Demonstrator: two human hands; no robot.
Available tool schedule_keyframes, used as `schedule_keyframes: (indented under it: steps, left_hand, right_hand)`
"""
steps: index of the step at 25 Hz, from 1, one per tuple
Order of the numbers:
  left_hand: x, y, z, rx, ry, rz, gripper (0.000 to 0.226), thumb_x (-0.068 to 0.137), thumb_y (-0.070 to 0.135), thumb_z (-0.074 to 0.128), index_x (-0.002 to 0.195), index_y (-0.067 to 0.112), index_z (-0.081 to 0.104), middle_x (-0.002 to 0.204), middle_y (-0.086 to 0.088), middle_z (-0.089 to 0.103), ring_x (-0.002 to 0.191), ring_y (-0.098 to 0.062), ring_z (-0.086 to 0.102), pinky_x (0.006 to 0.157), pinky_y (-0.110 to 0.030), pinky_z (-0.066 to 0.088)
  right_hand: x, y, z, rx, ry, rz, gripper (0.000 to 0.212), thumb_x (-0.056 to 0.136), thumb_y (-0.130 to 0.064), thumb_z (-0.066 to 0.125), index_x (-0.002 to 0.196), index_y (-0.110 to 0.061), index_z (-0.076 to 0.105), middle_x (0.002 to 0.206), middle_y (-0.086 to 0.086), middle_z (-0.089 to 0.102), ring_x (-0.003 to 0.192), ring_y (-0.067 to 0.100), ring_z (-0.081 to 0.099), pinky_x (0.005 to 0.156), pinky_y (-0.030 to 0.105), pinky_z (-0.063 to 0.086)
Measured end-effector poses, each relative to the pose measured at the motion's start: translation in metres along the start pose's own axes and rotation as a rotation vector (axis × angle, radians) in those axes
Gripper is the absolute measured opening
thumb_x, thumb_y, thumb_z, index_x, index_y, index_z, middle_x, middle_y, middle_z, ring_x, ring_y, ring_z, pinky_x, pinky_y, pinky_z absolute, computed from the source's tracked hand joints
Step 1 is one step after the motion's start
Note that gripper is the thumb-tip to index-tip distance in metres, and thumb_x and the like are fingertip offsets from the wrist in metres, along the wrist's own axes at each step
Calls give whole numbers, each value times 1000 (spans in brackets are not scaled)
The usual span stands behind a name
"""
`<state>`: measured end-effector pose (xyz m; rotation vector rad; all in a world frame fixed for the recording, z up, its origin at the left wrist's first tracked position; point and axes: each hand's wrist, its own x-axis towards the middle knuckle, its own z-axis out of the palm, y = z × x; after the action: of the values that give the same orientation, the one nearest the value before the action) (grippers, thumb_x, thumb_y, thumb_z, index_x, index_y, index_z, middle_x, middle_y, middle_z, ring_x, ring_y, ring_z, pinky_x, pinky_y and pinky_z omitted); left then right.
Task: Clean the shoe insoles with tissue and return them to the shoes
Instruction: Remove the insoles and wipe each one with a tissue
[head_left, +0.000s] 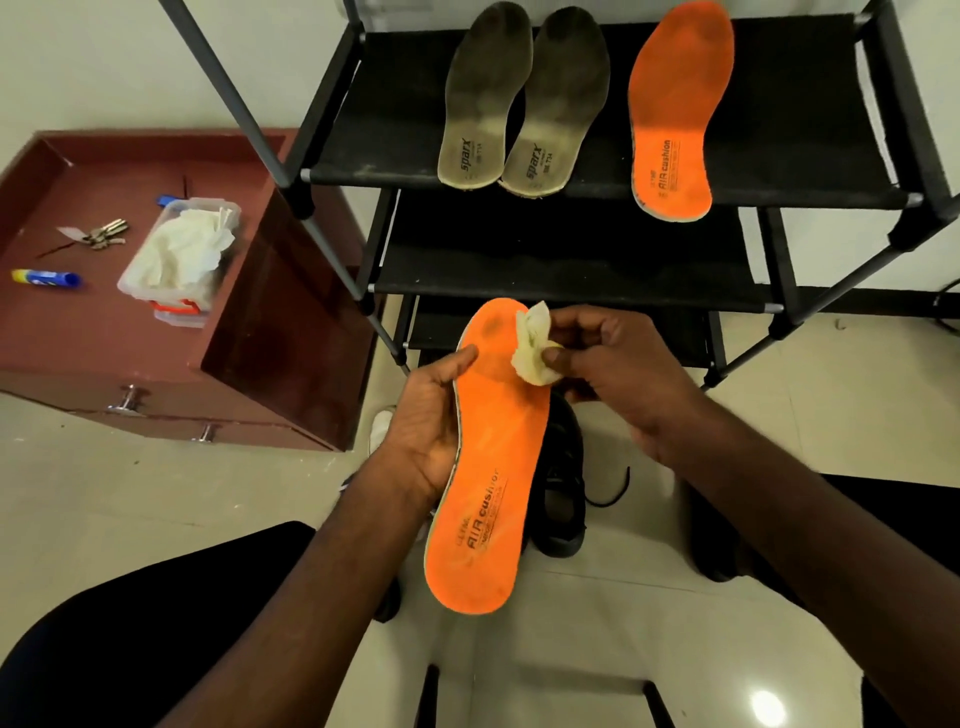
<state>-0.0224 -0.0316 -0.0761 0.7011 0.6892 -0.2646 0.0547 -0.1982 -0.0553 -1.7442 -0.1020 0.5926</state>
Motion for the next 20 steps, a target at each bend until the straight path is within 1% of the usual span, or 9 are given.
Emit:
schedule_keyframes:
  steps: [1, 3, 5, 8, 10, 13, 15, 18, 20]
  left_hand:
    - [1, 1, -2, -21, 9, -17, 52, 106, 41, 48, 139, 3, 61, 123, -26, 72, 102, -43, 74, 97, -60, 51]
    - [-1, 3, -1, -41, -11, -32, 57, 105, 47, 48, 141, 4, 60, 130, -24, 69, 115, -42, 70, 104, -62, 47]
    - [-3, 3, 2, -42, -57, -6, 57, 105, 48, 50, 141, 5, 62, 133, -21, 68, 121, -39, 68, 109, -59, 46]
    - [-5, 1, 6, -32, -119, 15, 59, 106, 52, 47, 142, 8, 62, 129, -17, 70, 105, -32, 73, 98, -52, 55]
    - [-3, -3, 5, -25, -98, 21, 62, 106, 57, 43, 143, 10, 61, 130, -17, 70, 104, -32, 73, 94, -50, 56]
    - [-1, -8, 5, -51, -96, 33, 62, 106, 58, 41, 143, 12, 60, 139, -19, 65, 126, -39, 62, 105, -55, 48]
    - [-2, -8, 6, -40, -85, 54, 60, 106, 57, 41, 138, 12, 63, 138, -20, 66, 123, -39, 63, 106, -56, 46]
    - [-4, -8, 8, -11, -71, 73, 60, 106, 58, 39, 136, 13, 64, 136, -20, 67, 113, -37, 68, 105, -55, 47]
    - [-3, -8, 7, -8, -65, 100, 63, 106, 60, 36, 139, 13, 62, 134, -19, 68, 110, -35, 69, 106, -55, 48]
  right_hand:
    - [0, 0, -2, -12, -35, 16, 28, 97, -4, 67, 117, -23, 74, 106, -4, 77, 91, 13, 74, 62, 20, 56]
    - [-1, 2, -2, -96, -48, -21, 24, 99, -9, 66, 114, -25, 75, 103, -6, 77, 87, 10, 72, 59, 18, 53]
    - [-2, 5, 1, -293, -5, -181, 21, 100, -21, 67, 119, -26, 74, 106, -10, 74, 90, 6, 70, 64, 16, 54]
    - [-3, 11, 5, -686, 43, -451, 33, 93, -35, 75, 125, -26, 72, 115, -10, 66, 99, 9, 63, 79, 28, 55]
    - [-4, 16, 7, -838, 109, -540, 34, 91, -32, 77, 124, -24, 72, 117, -9, 62, 105, 14, 57, 80, 33, 53]
    - [-3, 17, 9, -795, 185, -573, 43, 87, -18, 80, 128, -22, 68, 120, -8, 64, 106, 14, 59, 80, 31, 54]
    - [-3, 18, 11, -707, 188, -572, 42, 86, -12, 80, 125, -20, 68, 120, -6, 65, 102, 11, 63, 79, 23, 51]
    - [-4, 18, 14, -716, 171, -602, 23, 90, -11, 77, 113, -15, 75, 115, -5, 66, 96, 9, 65, 79, 11, 45]
    - [-4, 17, 17, -751, 151, -601, 22, 94, -16, 74, 115, -13, 77, 116, -4, 69, 98, 11, 67, 85, 18, 51]
